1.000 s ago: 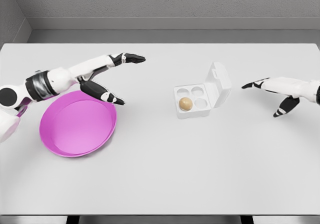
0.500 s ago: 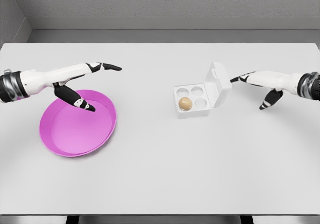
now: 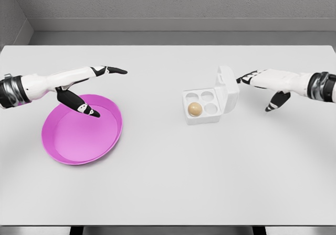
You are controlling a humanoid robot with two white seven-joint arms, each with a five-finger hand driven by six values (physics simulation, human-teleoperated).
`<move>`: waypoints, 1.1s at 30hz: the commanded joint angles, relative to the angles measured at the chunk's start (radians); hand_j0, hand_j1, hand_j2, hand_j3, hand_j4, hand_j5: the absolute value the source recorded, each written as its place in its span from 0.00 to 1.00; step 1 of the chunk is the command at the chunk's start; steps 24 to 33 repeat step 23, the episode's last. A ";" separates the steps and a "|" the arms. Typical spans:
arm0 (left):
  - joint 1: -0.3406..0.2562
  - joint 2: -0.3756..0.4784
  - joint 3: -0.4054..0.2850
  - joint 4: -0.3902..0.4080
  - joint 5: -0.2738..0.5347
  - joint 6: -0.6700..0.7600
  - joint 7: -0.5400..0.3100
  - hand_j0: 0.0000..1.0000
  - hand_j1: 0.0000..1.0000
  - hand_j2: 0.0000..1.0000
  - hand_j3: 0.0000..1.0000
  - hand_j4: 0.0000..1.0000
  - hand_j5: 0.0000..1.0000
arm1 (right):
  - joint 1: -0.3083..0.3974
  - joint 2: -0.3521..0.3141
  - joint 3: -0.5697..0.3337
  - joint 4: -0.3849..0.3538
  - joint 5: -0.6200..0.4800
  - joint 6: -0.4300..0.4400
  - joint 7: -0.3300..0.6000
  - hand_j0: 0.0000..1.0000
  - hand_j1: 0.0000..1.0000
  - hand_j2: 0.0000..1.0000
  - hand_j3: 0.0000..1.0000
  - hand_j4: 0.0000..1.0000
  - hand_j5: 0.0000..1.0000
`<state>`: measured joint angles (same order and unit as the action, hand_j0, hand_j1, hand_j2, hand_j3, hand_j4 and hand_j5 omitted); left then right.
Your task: Pack egg into the box and close the box lid
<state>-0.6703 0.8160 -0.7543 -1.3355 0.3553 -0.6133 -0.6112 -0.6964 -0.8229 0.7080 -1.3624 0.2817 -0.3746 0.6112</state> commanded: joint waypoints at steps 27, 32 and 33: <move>0.015 0.006 0.000 0.009 0.007 0.002 0.000 1.00 1.00 1.00 1.00 1.00 1.00 | -0.020 -0.084 -0.090 -0.069 -0.009 0.000 0.000 1.00 1.00 1.00 1.00 1.00 1.00; 0.015 0.006 0.000 0.009 0.007 0.002 0.000 1.00 1.00 1.00 1.00 1.00 1.00 | -0.020 -0.084 -0.090 -0.069 -0.009 0.000 0.000 1.00 1.00 1.00 1.00 1.00 1.00; 0.015 0.006 0.000 0.009 0.007 0.002 0.000 1.00 1.00 1.00 1.00 1.00 1.00 | -0.020 -0.084 -0.090 -0.069 -0.009 0.000 0.000 1.00 1.00 1.00 1.00 1.00 1.00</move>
